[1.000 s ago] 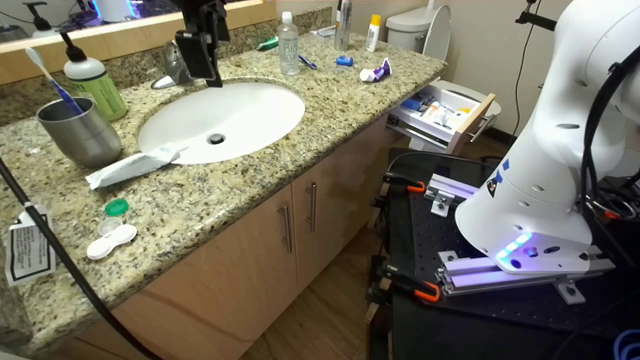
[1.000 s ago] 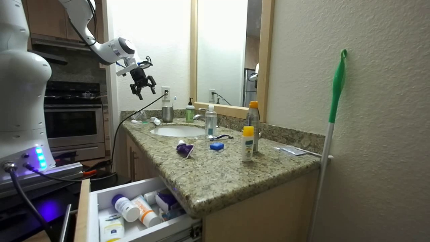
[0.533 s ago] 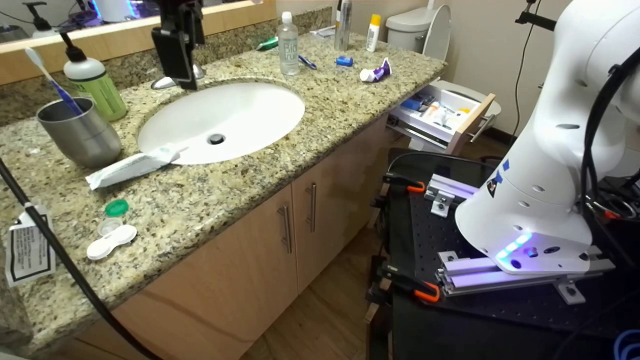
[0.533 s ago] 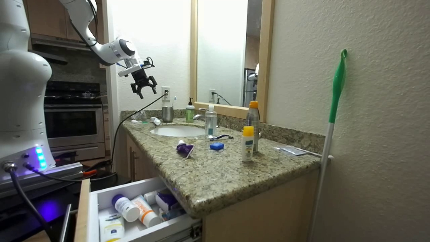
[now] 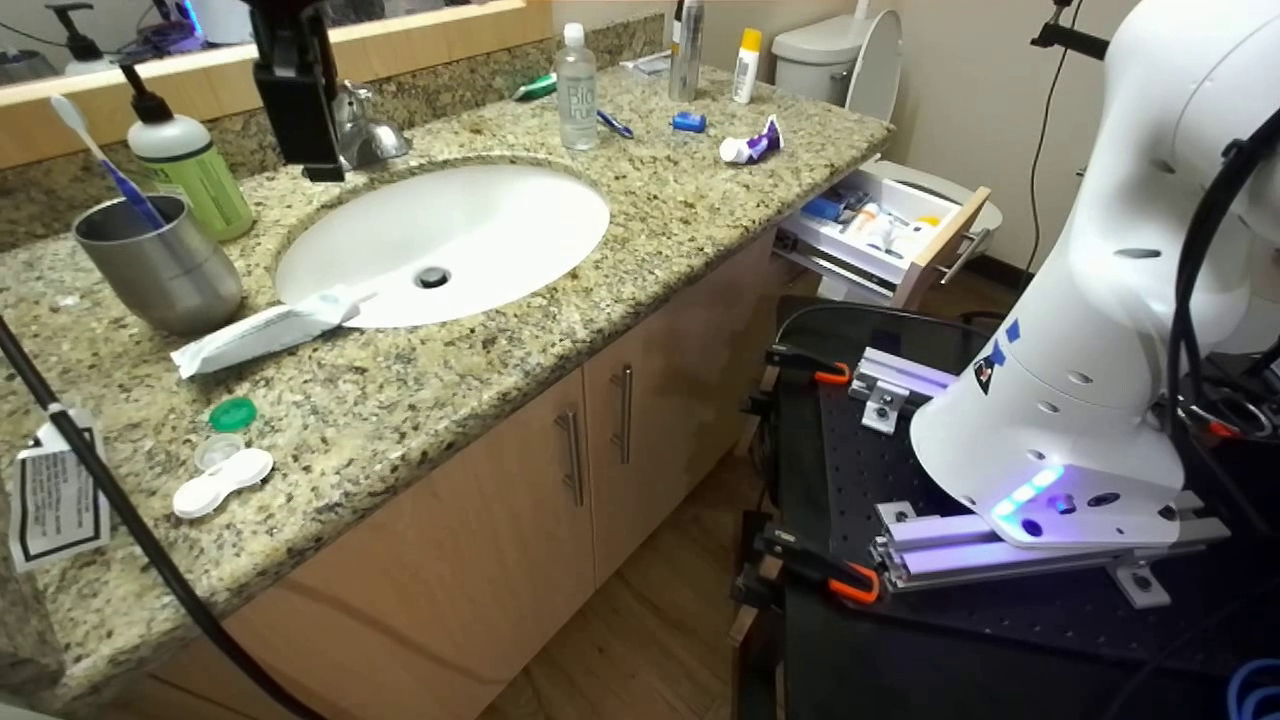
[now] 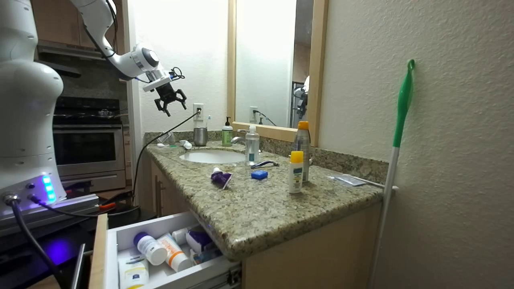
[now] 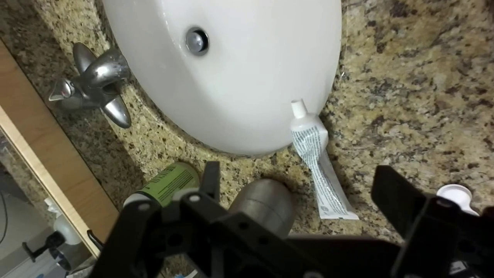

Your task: Move the purple tube of tooth paste to the right, move the blue object to the right, move the white tube to the right, remove the toothbrush from the silver cup and place it on the right side of the counter

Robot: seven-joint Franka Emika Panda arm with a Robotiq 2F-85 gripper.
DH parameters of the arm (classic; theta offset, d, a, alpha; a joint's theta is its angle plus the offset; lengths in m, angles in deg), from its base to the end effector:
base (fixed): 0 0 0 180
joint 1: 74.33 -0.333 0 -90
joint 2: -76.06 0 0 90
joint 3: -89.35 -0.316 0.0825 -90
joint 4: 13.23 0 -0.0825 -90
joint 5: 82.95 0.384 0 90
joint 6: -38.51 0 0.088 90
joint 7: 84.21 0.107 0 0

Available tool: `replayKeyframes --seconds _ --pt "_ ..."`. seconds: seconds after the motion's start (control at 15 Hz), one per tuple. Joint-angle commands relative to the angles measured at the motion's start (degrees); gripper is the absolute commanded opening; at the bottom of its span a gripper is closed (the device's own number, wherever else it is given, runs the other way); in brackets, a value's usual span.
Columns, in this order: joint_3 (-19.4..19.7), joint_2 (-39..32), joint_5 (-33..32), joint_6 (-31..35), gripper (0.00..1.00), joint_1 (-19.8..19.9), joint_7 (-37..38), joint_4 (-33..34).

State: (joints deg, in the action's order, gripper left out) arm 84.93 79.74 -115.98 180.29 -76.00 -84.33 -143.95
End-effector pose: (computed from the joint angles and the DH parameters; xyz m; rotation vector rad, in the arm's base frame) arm 0.5271 0.0581 0.4066 2.6243 0.7003 0.3718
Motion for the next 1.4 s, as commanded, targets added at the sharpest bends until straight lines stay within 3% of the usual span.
replayKeyframes --seconds 0.0,0.13,0.4,0.6,0.67,0.73,0.93,1.13,1.33 --pt "0.1 1.8 -13.1 2.2 1.00 1.2 12.7 -0.4" --pt "1.7 -0.9 0.3 7.7 1.00 -0.3 0.8 -1.0" --pt "1.8 -5.5 20.2 13.1 1.00 -0.8 -16.9 -1.4" --pt "-0.2 -9.3 35.9 7.2 1.00 -0.3 -31.3 0.7" --pt "0.0 -10.0 35.2 1.8 1.00 0.2 -30.2 2.1" --pt "0.1 -8.4 32.7 7.6 1.00 -0.3 -27.4 -0.4" --pt "0.0 -9.7 33.6 3.6 1.00 -0.1 -28.1 1.0" --pt "3.2 -14.9 18.6 7.5 1.00 0.1 -22.9 3.9" --pt "4.8 -20.2 11.1 10.1 1.00 0.4 -23.0 7.8"
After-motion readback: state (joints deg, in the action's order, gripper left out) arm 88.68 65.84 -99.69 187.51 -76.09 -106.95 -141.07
